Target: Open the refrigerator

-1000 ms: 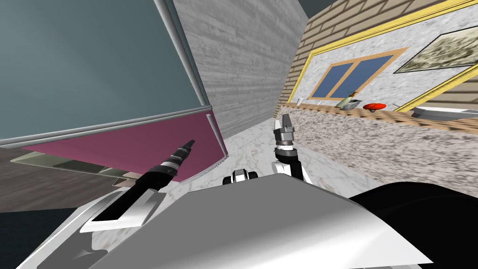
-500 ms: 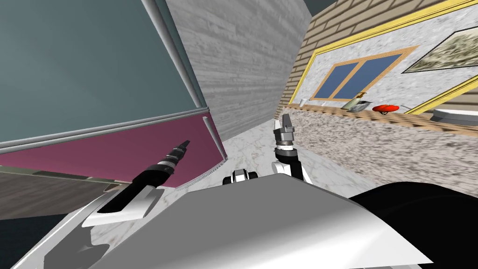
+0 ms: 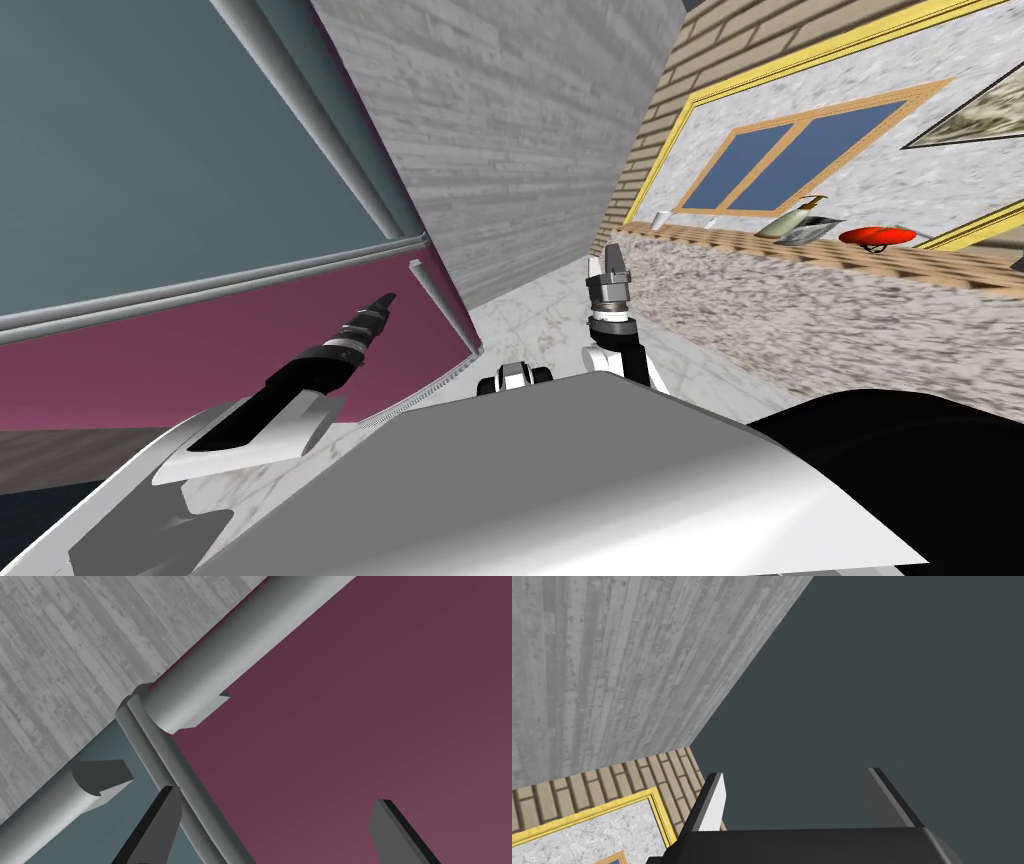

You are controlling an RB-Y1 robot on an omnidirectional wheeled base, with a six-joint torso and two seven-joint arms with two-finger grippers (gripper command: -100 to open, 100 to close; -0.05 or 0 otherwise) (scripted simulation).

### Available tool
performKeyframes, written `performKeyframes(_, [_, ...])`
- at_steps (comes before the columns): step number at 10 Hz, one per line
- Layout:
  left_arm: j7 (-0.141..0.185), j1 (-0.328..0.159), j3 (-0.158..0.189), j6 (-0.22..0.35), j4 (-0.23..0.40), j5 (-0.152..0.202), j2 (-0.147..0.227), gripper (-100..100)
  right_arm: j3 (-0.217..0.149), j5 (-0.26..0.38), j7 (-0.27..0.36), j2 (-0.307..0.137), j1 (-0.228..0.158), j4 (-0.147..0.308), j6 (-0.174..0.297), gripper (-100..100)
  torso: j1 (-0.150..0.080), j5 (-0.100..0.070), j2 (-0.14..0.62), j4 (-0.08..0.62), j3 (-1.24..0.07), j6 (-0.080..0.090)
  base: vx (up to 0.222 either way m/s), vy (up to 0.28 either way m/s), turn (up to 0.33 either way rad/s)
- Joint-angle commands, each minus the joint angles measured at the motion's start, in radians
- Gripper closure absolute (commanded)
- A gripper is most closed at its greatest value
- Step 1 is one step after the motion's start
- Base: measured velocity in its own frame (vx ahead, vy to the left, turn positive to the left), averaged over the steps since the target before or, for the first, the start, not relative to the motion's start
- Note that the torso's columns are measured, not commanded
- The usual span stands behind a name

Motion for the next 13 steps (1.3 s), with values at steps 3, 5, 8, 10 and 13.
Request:
performKeyframes(3, [0.015,-0.025,0.073,0.071,-0.030,0.010,0.016,-100,0.000,0.000,0.000,0.000,0.000,0.000,0.000,0,0.000,0.000,-0.001,0.000,-0.001,0.000,0.270,-0.112,0.025])
performKeyframes(5, [0.021,-0.032,0.103,0.098,-0.063,0.015,0.025,-100,0.000,0.000,0.000,0.000,0.000,0.000,0.000,0,0.000,-0.002,-0.002,0.002,-0.003,0.005,0.191,-0.119,0.069])
performKeyframes(8, [0.022,-0.033,0.093,0.113,-0.061,0.017,0.027,-100,0.000,0.000,0.000,0.000,0.000,0.000,0.000,0,0.004,0.001,-0.004,-0.001,-0.003,0.001,0.086,-0.018,-0.001])
performKeyframes(10, [0.021,-0.031,0.086,0.100,-0.071,0.027,0.042,100,0.000,0.000,0.000,0.000,-0.001,0.000,0.000,0,0.002,0.001,0.004,0.001,0.002,0.000,-0.054,0.026,-0.018])
performKeyframes(13, [0.018,-0.024,0.070,0.072,-0.087,0.047,0.070,100,0.000,0.000,0.000,0.000,-0.001,0.000,0.000,0,0.006,0.003,0.010,0.003,0.007,-0.005,-0.276,0.089,-0.098])
